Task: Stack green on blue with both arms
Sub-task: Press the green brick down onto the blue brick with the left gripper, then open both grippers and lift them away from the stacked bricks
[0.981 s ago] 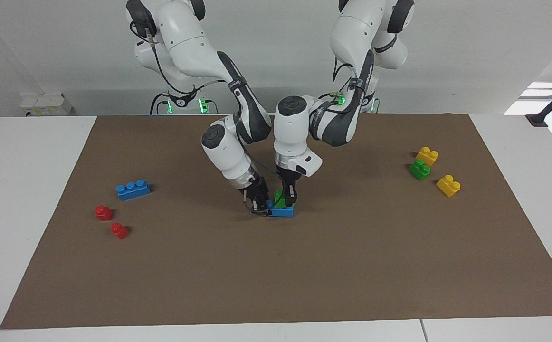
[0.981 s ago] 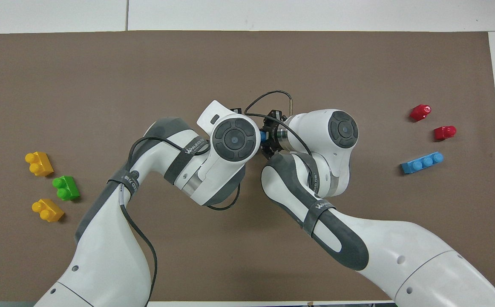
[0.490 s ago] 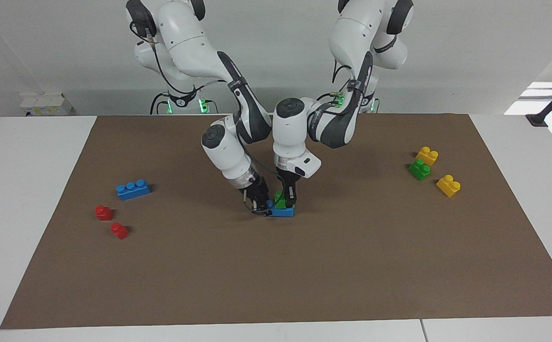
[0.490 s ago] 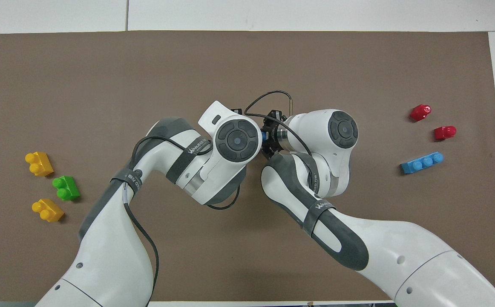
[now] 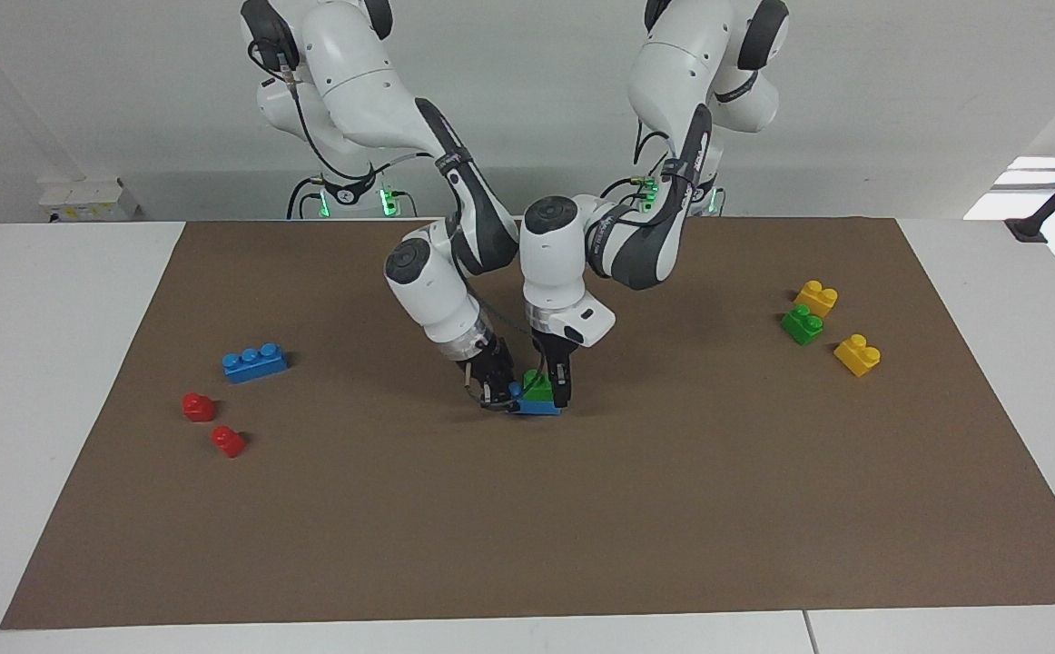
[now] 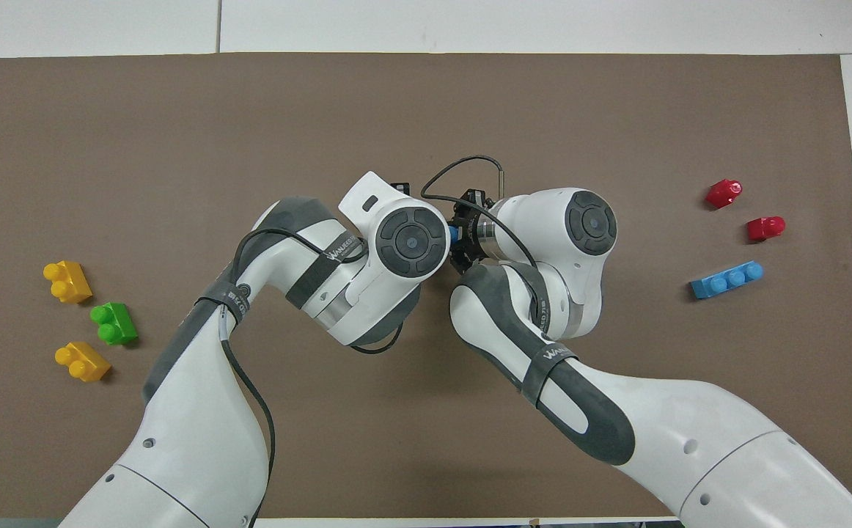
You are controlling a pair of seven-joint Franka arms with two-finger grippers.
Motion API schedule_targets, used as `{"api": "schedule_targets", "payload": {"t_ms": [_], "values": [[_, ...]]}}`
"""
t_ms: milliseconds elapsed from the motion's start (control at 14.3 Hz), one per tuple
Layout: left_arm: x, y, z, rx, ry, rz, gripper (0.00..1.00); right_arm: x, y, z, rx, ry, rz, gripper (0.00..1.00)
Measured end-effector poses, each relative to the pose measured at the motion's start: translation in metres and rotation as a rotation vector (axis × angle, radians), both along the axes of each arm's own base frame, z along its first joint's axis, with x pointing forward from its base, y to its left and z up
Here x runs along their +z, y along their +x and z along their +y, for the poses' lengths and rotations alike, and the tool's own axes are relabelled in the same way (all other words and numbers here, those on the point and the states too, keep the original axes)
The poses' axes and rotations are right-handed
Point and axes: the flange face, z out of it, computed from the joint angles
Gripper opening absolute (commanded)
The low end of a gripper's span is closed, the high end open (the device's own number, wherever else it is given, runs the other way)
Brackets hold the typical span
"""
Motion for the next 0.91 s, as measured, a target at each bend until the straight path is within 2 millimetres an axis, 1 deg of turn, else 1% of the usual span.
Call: {"api": "schedule_targets", "payload": {"t_ms": [210, 280, 350, 420, 490, 560, 630, 700, 911], "values": [[0.002, 0.002, 0.000, 0.000, -0.002, -0.004, 1.00, 0.000, 0.000, 0.000, 0.000, 0.000, 0.000, 0.00], [0.005, 0.003, -0.001, 0.001, -0.006, -0.009, 1.00, 0.000, 0.000, 0.000, 0.000, 0.000, 0.000, 0.17], [0.008, 0.003, -0.002, 0.000, -0.009, -0.014, 1.00, 0.000, 0.000, 0.000, -0.001, 0.000, 0.000, 0.43], [0.012, 0.004, -0.002, -0.001, -0.012, -0.019, 1.00, 0.000, 0.000, 0.000, -0.001, 0.000, 0.000, 0.57], [0.016, 0.004, -0.002, -0.002, -0.015, -0.023, 1.00, -0.001, 0.000, -0.002, -0.003, -0.001, 0.001, 0.66], [0.020, 0.004, -0.001, -0.004, -0.016, -0.027, 1.00, -0.005, 0.000, -0.006, -0.009, -0.007, 0.008, 0.72], [0.025, 0.004, 0.000, -0.008, -0.018, -0.033, 1.00, -0.010, 0.000, -0.011, -0.017, -0.014, 0.013, 0.76], [0.032, 0.005, 0.003, -0.015, -0.018, -0.039, 1.00, -0.013, 0.001, -0.014, -0.024, -0.016, 0.010, 0.78], [0.059, 0.008, 0.024, -0.040, 0.000, -0.047, 1.00, -0.012, 0.002, -0.015, -0.026, -0.016, 0.008, 0.81]]}}
